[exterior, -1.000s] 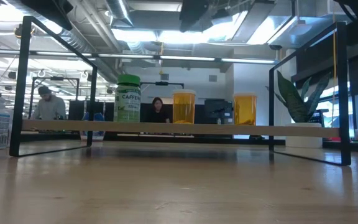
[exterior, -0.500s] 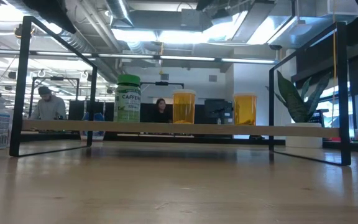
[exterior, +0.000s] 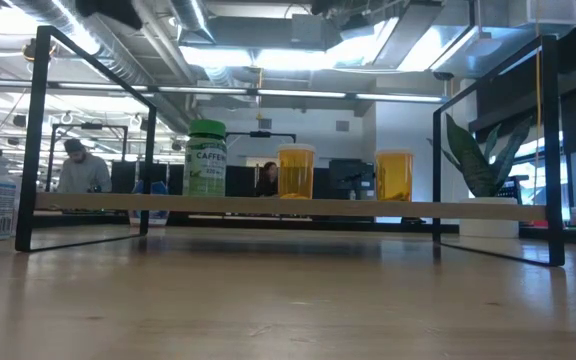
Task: Pick and place medicine bottles onto shelf by color
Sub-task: Adjust the pill bottles on the shelf
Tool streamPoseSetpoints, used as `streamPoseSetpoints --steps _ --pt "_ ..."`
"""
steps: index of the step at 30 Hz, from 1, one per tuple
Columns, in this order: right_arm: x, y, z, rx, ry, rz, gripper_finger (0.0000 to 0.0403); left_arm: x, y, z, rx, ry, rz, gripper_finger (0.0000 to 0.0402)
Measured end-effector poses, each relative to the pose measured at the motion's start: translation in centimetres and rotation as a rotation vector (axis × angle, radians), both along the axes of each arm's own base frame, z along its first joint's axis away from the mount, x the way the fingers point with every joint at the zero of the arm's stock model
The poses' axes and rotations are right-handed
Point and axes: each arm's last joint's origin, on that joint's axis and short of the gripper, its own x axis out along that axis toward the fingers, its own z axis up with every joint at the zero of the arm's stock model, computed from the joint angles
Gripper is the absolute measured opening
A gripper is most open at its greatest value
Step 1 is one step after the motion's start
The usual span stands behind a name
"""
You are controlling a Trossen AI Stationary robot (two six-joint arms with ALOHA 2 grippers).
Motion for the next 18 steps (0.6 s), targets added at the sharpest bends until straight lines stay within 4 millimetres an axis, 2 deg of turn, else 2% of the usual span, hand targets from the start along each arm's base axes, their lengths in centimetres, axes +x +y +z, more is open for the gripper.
streamPoseSetpoints --steps 6,12,18 --pt "-1.8 0.1 -1.0 0.031 -0.098 -0.042 0.0278 1.3 1.5 1.8 0.043 0.066 0.070 0.0025" --pt "-3.3 0.1 -1.7 0.045 -0.253 -0.056 0.0278 3.0 3.6 1.5 -0.046 0.224 0.132 0.0025" --pt "-3.6 0.4 -3.7 0.116 -0.216 -0.068 0.0278 4.0 4.9 1.0 -0.133 0.240 0.112 0.0025"
